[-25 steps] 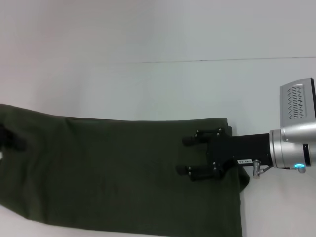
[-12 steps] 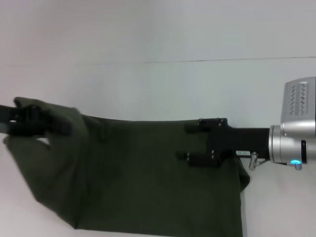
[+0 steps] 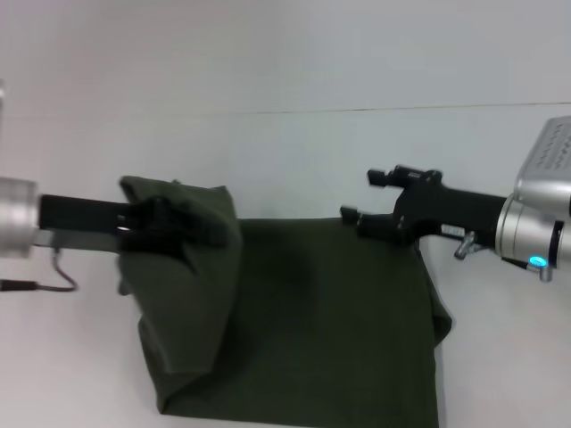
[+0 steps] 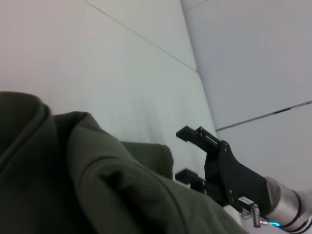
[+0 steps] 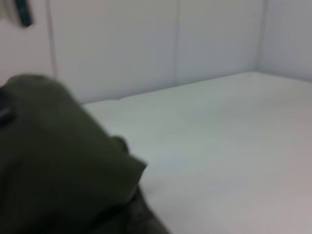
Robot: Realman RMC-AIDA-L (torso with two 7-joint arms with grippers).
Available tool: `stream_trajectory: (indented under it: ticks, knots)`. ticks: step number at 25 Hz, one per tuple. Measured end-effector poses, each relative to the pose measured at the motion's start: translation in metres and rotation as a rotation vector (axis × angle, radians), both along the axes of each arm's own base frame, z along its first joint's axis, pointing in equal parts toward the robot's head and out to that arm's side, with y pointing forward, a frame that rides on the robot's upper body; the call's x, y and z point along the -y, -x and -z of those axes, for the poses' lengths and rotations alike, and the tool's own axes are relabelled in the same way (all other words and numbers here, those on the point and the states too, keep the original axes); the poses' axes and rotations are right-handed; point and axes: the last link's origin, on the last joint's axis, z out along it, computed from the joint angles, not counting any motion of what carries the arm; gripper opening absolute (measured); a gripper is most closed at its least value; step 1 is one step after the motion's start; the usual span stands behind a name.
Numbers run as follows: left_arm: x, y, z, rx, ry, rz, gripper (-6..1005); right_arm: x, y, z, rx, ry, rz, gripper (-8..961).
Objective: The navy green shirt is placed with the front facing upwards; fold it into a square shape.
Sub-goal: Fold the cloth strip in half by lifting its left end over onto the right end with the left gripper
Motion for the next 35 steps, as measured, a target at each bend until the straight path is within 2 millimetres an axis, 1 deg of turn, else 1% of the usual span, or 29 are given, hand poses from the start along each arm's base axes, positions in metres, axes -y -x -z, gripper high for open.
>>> stream_trajectory:
  ticks: [5,10,18,23,29,35]
  knots:
    - [0.006,-0.003,0.032,0.081,0.019,-0.014,123,-0.001,-0.007,-0.007,-0.042,-0.086,0.034,790]
    - [0.011,-0.005,0.058,0.122,0.02,-0.026,123,-0.001,-0.019,-0.016,-0.065,-0.15,0.086,790]
    - [0.014,-0.006,0.095,0.165,-0.002,-0.06,124,0.002,-0.039,-0.036,-0.136,-0.258,0.188,790]
    - [0.017,-0.005,0.111,0.189,-0.031,-0.075,123,0.005,-0.045,-0.038,-0.139,-0.271,0.208,790]
    - [0.022,-0.008,0.128,0.205,-0.03,-0.081,124,0.004,-0.046,-0.04,-0.146,-0.283,0.216,791]
    - [0.027,-0.009,0.136,0.213,-0.025,-0.08,123,0.004,-0.044,-0.039,-0.15,-0.278,0.215,791]
